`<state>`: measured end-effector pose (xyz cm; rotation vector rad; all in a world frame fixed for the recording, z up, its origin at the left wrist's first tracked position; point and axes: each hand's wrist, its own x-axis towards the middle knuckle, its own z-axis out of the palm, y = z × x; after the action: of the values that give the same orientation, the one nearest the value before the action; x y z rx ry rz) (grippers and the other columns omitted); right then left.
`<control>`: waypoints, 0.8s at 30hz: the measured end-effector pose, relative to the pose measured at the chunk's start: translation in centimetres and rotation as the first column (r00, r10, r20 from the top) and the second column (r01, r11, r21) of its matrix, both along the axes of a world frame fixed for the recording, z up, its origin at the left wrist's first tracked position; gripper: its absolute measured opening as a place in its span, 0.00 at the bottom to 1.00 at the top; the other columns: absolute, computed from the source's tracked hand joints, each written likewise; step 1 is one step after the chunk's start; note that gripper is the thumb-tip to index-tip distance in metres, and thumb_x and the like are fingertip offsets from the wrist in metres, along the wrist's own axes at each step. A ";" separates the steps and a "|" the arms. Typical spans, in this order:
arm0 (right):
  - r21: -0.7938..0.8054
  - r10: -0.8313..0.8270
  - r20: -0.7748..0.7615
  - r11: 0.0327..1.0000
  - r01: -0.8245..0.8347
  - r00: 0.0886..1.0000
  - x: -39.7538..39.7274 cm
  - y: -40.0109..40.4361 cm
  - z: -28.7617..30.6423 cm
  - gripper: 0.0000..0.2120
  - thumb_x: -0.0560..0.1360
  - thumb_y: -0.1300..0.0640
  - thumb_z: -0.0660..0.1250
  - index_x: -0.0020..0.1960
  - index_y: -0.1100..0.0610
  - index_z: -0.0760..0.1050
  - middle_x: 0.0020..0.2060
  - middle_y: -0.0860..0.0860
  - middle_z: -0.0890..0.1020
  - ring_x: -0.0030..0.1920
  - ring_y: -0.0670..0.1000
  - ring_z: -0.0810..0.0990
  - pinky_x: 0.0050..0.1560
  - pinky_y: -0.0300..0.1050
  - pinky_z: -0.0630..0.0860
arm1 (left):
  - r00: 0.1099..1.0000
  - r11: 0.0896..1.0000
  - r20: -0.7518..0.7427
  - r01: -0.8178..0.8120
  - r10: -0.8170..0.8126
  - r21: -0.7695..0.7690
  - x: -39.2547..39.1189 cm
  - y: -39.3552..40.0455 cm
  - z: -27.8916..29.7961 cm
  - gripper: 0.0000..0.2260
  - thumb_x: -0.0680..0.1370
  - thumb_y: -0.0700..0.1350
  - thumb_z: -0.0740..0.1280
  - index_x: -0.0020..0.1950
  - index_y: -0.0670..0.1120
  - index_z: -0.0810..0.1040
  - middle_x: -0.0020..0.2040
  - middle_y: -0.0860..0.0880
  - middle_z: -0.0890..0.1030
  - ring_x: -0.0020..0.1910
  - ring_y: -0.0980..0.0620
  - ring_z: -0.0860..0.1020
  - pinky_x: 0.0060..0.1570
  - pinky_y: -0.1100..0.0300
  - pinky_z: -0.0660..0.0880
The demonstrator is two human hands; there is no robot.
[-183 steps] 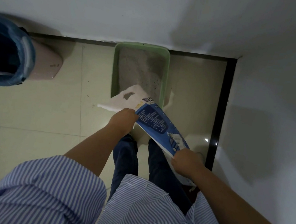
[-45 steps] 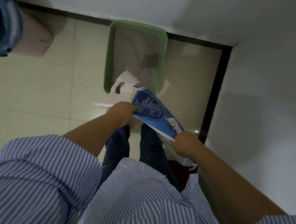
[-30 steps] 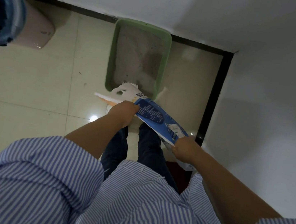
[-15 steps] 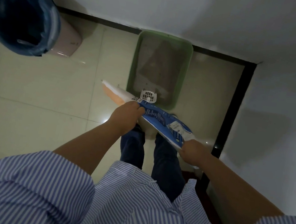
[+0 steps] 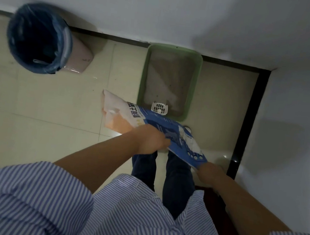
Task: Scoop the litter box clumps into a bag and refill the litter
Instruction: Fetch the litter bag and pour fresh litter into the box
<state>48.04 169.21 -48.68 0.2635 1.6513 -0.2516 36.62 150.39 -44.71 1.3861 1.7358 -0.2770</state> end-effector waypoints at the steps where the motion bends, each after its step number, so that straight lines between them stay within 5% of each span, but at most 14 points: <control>1: 0.010 -0.013 0.015 1.000 0.013 1.000 0.1 0.2 0.0 0.16 0.81 0.62 0.51 0.65 0.63 0.69 0.65 0.58 0.73 0.65 0.54 0.71 0.57 0.36 0.65 | 0.997 0.999 0.062 0.039 -0.038 -0.006 0.2 0.4 -0.3 0.14 0.80 0.36 0.55 0.65 0.40 0.68 0.57 0.40 0.76 0.54 0.43 0.76 0.46 0.53 0.70; 7: -0.081 -0.101 0.023 0.991 0.103 0.995 -0.7 2.9 -0.8 0.17 0.82 0.63 0.48 0.68 0.65 0.65 0.69 0.57 0.69 0.67 0.53 0.69 0.57 0.34 0.58 | 0.966 0.964 0.086 0.251 -0.244 -0.086 -0.2 2.7 -0.2 0.15 0.80 0.37 0.57 0.67 0.39 0.69 0.60 0.40 0.75 0.58 0.41 0.75 0.54 0.55 0.71; 11: -0.135 -0.091 -0.057 0.987 0.083 0.994 -2.3 4.0 -0.7 0.16 0.82 0.62 0.49 0.65 0.67 0.68 0.66 0.58 0.72 0.65 0.54 0.70 0.53 0.38 0.62 | 0.937 0.915 0.098 0.349 -0.335 -0.202 0.0 2.5 0.1 0.16 0.79 0.37 0.59 0.67 0.39 0.70 0.61 0.40 0.75 0.60 0.41 0.75 0.56 0.54 0.72; 17: -0.205 -0.133 -0.197 0.974 0.091 0.971 -4.4 3.4 -0.4 0.14 0.80 0.62 0.52 0.53 0.69 0.73 0.58 0.66 0.76 0.59 0.61 0.75 0.32 0.38 0.61 | 0.964 0.924 0.076 0.267 -0.256 -0.273 0.0 1.6 0.7 0.16 0.80 0.38 0.57 0.68 0.40 0.69 0.63 0.41 0.75 0.62 0.41 0.73 0.58 0.55 0.71; 21: -0.242 -0.206 -0.249 0.959 0.145 0.946 -5.5 3.1 -0.1 0.16 0.80 0.63 0.53 0.55 0.74 0.73 0.56 0.68 0.77 0.57 0.63 0.76 0.37 0.41 0.62 | 0.963 0.916 0.027 0.264 -0.269 -0.302 -0.3 1.0 1.2 0.17 0.79 0.39 0.59 0.69 0.41 0.69 0.63 0.41 0.75 0.62 0.41 0.74 0.58 0.55 0.72; 24: -0.276 -0.265 -0.278 0.943 0.187 0.923 -6.5 3.4 0.1 0.13 0.79 0.64 0.54 0.46 0.69 0.74 0.55 0.68 0.78 0.57 0.63 0.76 0.35 0.42 0.64 | 0.981 0.915 -0.001 0.178 -0.192 -0.363 -0.6 0.5 1.8 0.16 0.80 0.40 0.58 0.68 0.40 0.69 0.64 0.42 0.74 0.63 0.41 0.72 0.62 0.55 0.70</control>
<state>41.51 172.61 -48.57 0.2365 1.8806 -0.7011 35.99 150.93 -42.88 1.2757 1.4895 -0.6963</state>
